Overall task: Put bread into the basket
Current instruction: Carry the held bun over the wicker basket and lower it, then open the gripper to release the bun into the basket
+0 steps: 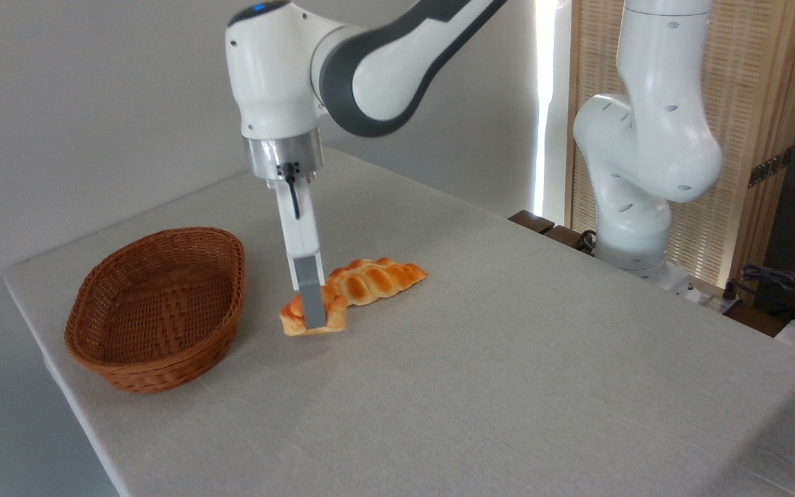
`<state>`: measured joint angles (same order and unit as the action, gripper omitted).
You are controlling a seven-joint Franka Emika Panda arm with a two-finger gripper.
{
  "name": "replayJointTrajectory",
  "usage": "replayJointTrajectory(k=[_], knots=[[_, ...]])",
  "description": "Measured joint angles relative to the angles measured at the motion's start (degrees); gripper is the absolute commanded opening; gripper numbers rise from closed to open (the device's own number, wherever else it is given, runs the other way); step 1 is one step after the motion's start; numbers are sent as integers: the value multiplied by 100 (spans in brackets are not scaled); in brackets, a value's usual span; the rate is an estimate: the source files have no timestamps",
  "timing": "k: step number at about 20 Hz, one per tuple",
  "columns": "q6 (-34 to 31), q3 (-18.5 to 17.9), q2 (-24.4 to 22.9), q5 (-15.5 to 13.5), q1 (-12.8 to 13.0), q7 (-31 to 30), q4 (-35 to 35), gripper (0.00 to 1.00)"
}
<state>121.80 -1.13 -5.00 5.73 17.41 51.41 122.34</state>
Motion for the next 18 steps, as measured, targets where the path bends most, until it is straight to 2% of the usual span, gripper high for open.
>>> replayJointTrajectory(k=[3,6,8,10,13,15,18], knots=[[-364,0,91,-71,-7,-61,-665,43],[-435,-1,404,-582,-9,-407,-1431,43],[-413,-2,680,-887,-10,-898,-1816,49],[-87,19,950,-1109,-9,-1518,-2040,52],[766,206,1289,-1166,-3,-2168,-2116,56],[1149,301,1460,-1169,2,-2336,-2119,65],[1262,454,1640,-1169,6,-2379,-2122,84]])
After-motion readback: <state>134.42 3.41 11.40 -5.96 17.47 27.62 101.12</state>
